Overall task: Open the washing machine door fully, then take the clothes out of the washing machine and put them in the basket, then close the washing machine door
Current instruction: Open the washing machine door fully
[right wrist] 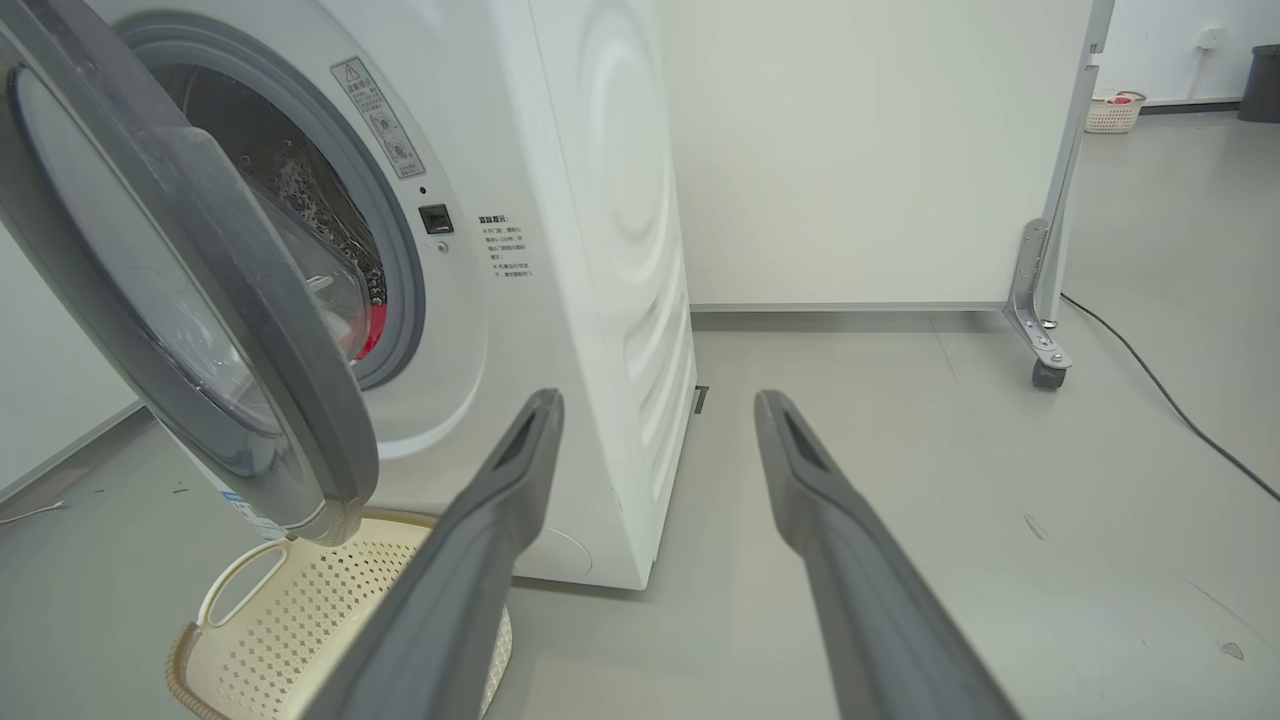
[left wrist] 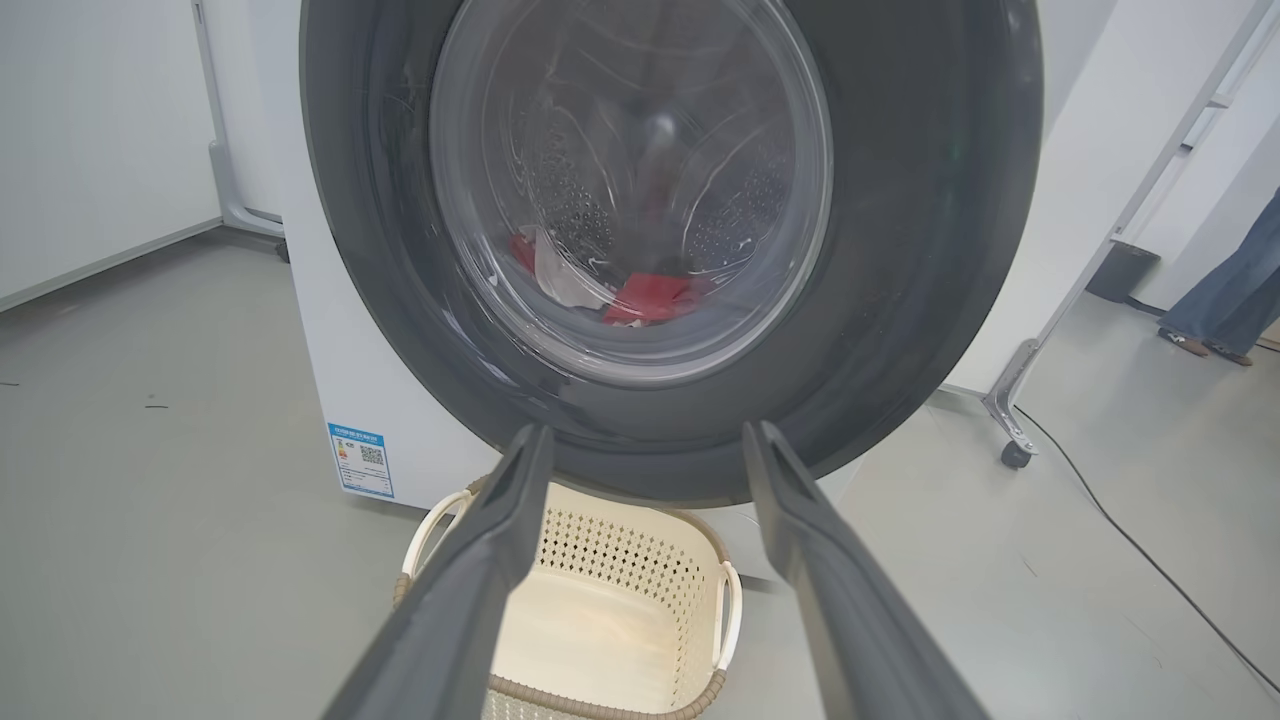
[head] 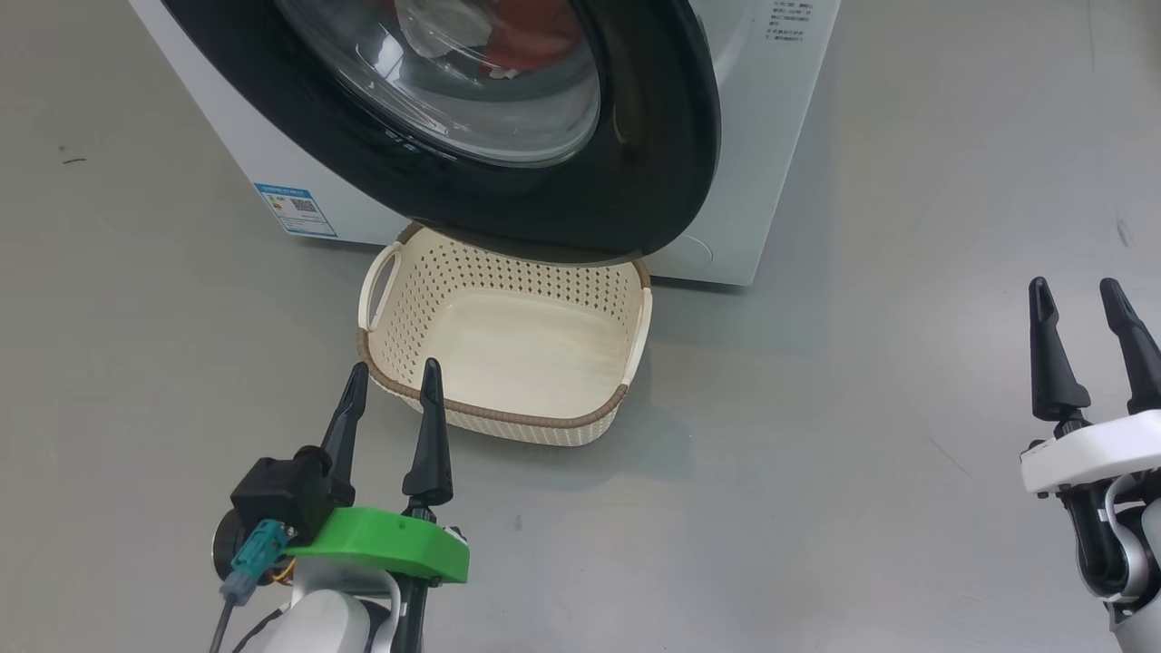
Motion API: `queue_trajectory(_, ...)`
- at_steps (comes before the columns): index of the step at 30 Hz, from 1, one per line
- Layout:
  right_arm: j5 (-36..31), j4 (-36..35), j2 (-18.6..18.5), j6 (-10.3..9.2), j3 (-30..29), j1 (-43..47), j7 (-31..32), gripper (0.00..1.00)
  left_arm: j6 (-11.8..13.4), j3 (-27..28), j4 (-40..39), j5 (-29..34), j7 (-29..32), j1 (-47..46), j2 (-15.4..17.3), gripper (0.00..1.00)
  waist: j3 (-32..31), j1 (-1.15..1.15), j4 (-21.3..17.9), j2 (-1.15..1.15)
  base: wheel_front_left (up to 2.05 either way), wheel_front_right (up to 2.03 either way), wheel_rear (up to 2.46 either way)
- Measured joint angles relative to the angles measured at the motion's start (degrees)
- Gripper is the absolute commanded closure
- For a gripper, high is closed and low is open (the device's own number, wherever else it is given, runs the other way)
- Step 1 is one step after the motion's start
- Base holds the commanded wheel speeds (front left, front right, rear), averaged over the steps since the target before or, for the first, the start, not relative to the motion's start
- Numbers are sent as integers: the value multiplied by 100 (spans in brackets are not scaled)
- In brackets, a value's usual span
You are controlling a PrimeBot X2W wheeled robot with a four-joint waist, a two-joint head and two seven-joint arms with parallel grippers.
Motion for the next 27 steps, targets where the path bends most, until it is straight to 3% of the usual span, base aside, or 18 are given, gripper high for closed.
queue_trajectory(22, -237, -94, 180, 111, -263, 126, -1, 0, 0, -14, -7, 9, 0, 0, 0, 0, 21, 0, 2, 0, 0, 0, 0)
queue_trajectory(27, -250, -96, 201, 141, -292, 149, -1, 0, 0, -18, 88, 883, 0, -15, 0, 0, 35, 0, 16, 0, 0, 0, 0)
